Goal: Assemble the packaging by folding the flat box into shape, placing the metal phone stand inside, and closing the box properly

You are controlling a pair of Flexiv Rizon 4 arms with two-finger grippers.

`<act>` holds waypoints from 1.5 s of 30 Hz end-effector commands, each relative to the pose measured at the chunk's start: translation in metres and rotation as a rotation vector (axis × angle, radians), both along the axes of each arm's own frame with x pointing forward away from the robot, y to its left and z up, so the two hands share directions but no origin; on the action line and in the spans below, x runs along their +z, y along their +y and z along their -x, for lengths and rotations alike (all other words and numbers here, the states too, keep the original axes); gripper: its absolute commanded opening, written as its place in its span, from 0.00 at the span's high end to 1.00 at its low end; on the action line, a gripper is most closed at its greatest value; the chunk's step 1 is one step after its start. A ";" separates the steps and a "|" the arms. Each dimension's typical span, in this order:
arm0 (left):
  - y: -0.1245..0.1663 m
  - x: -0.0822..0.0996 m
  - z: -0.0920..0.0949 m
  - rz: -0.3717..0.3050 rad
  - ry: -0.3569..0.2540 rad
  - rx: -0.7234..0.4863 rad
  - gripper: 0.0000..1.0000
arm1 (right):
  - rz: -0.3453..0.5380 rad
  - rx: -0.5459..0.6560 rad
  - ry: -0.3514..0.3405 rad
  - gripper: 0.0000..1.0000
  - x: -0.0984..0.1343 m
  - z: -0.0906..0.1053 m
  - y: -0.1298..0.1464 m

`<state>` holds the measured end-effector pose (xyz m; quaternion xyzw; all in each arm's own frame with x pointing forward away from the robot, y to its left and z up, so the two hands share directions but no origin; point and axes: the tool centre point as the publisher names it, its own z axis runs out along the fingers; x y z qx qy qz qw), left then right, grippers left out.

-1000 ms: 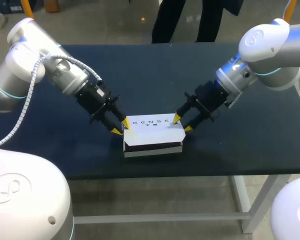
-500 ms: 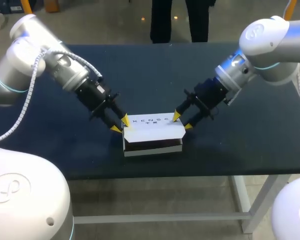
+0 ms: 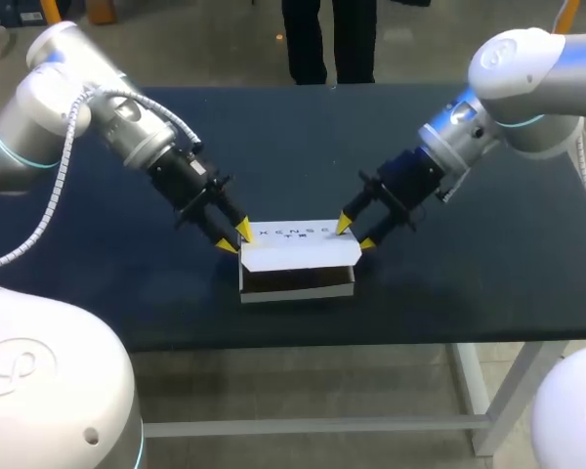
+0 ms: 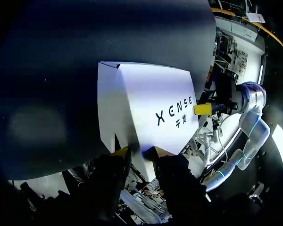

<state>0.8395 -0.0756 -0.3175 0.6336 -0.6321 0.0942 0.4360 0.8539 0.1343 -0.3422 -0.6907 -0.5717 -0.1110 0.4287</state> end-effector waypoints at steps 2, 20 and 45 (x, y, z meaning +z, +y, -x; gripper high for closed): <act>-0.004 0.001 -0.007 -0.004 0.033 -0.024 0.69 | -0.002 0.013 0.020 0.53 0.002 -0.006 0.006; -0.001 0.002 -0.013 -0.002 0.087 -0.034 0.70 | 0.003 0.030 0.074 0.54 0.006 -0.011 0.011; -0.001 0.006 -0.015 0.003 0.155 -0.057 0.73 | 0.001 0.028 0.126 0.54 0.008 -0.012 0.015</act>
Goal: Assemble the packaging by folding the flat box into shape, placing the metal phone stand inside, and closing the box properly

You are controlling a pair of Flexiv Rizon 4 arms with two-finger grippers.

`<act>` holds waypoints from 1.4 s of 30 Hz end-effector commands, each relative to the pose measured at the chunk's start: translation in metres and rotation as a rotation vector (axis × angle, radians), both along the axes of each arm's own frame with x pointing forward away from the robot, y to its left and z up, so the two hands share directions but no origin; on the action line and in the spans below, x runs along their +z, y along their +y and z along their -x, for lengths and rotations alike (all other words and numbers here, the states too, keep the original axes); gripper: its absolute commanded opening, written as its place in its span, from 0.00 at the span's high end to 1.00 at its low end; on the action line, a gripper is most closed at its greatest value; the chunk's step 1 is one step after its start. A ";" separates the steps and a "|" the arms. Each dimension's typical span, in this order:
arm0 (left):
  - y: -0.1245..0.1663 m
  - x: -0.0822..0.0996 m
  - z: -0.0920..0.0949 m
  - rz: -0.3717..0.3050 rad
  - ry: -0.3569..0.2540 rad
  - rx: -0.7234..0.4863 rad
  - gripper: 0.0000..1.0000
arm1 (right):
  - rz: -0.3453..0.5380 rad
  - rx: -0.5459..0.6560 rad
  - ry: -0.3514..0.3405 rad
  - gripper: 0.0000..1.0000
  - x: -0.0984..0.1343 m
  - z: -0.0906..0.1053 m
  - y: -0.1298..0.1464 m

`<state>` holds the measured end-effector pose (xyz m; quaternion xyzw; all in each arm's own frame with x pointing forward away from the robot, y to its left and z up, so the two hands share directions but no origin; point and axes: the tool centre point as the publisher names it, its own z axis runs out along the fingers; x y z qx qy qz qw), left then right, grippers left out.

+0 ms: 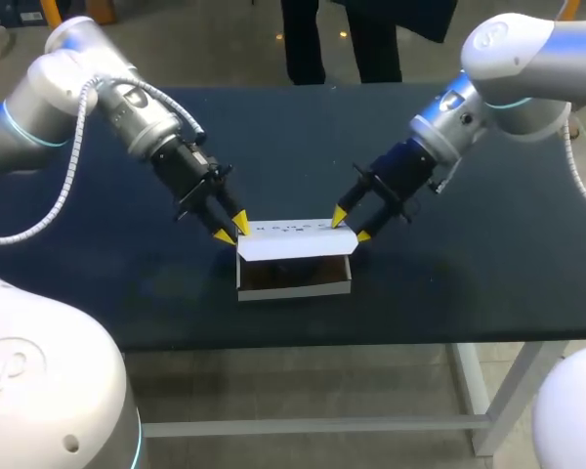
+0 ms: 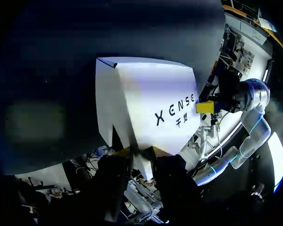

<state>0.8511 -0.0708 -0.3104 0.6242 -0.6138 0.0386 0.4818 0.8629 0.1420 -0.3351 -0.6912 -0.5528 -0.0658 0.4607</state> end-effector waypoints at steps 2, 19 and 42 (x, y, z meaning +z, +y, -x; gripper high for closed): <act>-0.006 -0.001 -0.004 0.007 0.017 -0.013 0.73 | -0.005 0.011 0.014 0.54 0.002 -0.003 0.008; -0.004 0.002 -0.011 0.008 0.069 -0.015 0.75 | 0.000 0.014 0.034 0.54 0.006 -0.007 0.012; -0.004 0.003 -0.013 -0.009 0.107 -0.023 0.73 | -0.011 0.034 0.074 0.53 0.007 -0.013 0.013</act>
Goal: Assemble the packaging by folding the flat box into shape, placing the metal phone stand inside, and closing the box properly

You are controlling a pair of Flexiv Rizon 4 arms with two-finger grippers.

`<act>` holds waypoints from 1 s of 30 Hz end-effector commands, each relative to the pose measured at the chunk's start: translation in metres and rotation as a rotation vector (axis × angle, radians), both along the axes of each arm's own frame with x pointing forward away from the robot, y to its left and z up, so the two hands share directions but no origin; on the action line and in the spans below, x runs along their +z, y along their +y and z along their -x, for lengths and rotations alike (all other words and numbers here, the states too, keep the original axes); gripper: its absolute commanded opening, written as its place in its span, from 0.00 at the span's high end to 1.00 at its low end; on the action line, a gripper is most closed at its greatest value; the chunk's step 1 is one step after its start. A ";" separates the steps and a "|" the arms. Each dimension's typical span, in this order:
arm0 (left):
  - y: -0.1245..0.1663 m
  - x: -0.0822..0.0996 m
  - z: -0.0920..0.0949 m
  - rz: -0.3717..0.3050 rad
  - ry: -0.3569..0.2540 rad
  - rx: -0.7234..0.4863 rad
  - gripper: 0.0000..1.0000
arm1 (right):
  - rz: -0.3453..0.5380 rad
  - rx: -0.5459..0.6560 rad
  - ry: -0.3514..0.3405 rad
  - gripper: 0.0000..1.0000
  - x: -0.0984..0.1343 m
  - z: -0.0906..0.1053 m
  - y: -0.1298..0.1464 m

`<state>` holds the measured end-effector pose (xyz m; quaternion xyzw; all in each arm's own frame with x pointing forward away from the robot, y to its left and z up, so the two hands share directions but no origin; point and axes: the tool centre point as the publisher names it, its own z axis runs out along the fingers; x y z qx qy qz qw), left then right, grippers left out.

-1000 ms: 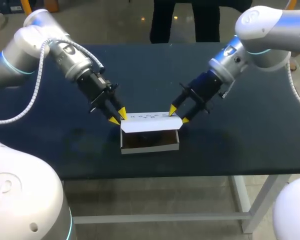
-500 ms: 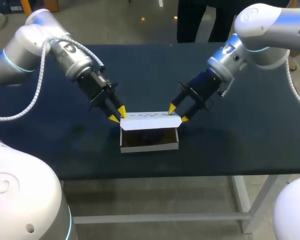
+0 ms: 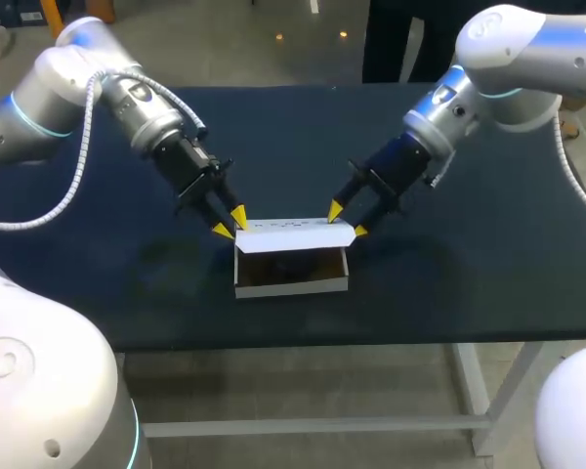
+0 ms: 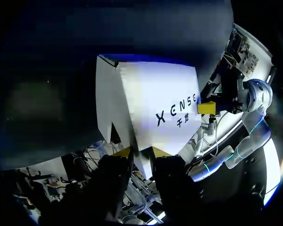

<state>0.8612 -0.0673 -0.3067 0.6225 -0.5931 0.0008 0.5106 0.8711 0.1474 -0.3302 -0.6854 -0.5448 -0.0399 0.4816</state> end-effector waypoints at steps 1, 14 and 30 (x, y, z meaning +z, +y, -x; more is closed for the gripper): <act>-0.008 0.000 -0.003 -0.001 0.004 -0.008 0.73 | -0.005 0.011 0.009 0.53 0.002 -0.005 0.008; -0.006 0.003 -0.004 0.000 0.010 -0.012 0.71 | -0.004 0.016 0.015 0.53 0.005 -0.007 0.010; -0.003 0.008 -0.008 0.010 0.042 -0.023 0.71 | 0.002 0.021 0.017 0.53 0.009 -0.010 0.015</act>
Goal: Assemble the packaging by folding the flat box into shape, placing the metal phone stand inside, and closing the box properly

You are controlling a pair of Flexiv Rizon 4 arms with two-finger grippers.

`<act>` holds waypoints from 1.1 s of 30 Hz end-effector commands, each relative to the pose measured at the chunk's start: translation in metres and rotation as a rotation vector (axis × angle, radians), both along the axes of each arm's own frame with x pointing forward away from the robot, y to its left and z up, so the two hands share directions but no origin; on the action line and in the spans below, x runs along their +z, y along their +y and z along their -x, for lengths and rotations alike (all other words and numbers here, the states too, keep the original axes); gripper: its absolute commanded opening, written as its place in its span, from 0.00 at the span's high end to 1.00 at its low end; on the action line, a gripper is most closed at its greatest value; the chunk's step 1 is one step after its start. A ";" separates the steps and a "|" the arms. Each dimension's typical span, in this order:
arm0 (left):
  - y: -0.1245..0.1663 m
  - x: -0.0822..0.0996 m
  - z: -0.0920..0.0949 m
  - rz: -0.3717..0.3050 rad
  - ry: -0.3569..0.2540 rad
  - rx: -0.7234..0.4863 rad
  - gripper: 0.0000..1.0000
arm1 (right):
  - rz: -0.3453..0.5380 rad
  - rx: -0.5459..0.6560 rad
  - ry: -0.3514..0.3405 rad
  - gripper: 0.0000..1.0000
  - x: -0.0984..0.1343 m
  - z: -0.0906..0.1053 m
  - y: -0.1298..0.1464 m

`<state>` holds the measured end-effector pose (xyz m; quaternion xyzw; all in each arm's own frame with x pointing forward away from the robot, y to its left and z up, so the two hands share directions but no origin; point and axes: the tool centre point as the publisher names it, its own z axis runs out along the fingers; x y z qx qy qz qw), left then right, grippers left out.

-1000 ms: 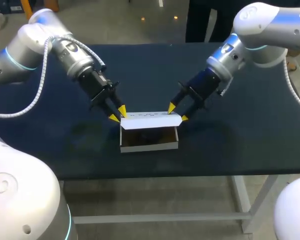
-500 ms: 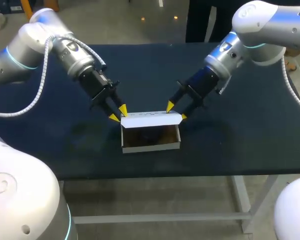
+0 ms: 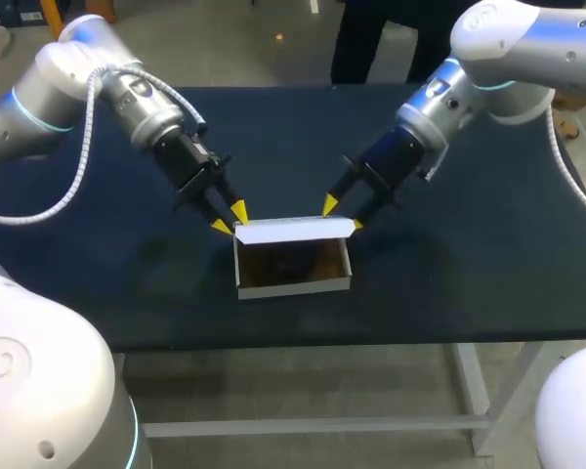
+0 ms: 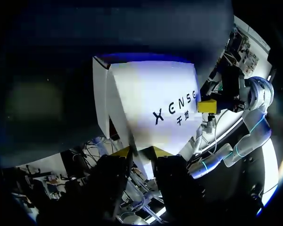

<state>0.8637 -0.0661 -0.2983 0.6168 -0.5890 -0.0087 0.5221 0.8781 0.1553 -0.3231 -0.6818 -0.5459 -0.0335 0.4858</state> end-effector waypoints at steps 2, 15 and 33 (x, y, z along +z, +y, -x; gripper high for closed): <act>-0.004 0.000 -0.007 -0.003 0.017 -0.010 0.71 | 0.005 0.010 0.004 0.53 0.002 -0.003 0.008; -0.004 0.002 -0.011 0.000 0.039 -0.016 0.73 | 0.011 0.013 0.005 0.53 0.004 -0.003 0.011; -0.006 0.001 -0.018 0.018 0.100 -0.039 0.75 | 0.030 0.008 0.029 0.53 0.005 -0.004 0.013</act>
